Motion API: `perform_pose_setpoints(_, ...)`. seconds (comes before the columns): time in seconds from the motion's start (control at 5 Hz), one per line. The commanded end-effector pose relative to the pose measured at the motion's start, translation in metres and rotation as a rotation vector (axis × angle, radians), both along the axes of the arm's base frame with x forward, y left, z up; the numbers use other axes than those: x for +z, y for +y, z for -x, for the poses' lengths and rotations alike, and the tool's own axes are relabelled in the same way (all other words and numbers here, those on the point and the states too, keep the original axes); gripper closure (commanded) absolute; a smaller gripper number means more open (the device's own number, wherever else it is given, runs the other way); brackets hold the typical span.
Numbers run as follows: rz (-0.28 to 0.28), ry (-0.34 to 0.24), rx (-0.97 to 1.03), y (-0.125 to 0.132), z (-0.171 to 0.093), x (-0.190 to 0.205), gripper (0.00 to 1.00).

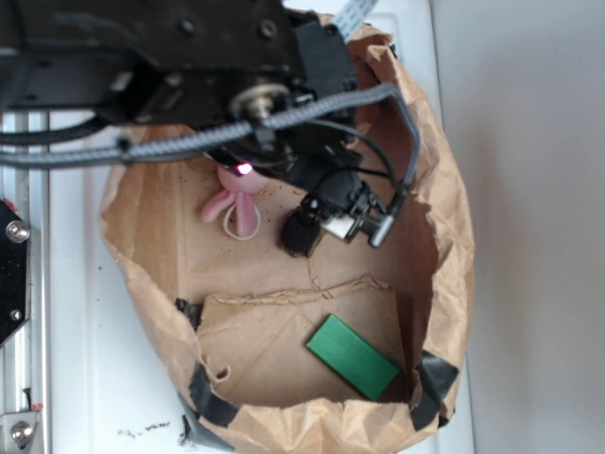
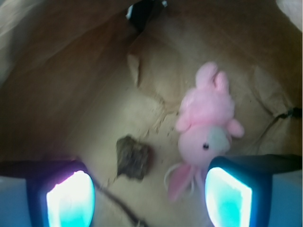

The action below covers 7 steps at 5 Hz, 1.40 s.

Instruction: Grab the pink bunny.

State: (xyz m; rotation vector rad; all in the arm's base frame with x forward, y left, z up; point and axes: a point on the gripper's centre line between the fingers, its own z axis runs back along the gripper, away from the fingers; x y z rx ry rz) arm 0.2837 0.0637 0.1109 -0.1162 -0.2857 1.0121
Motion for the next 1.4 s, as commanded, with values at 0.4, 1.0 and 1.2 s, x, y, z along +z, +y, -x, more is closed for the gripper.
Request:
perform_pose_setpoints(0.4,-0.112,0.055,0.123,0.041,0.031,-0.004,0.00)
perform_pose_setpoints(1.0,-0.120,0.109,0.126,0.040,0.038,0.001,0.00)
perform_pose_setpoints(1.2,-0.120,0.109,0.126,0.040,0.038,0.001,0.00)
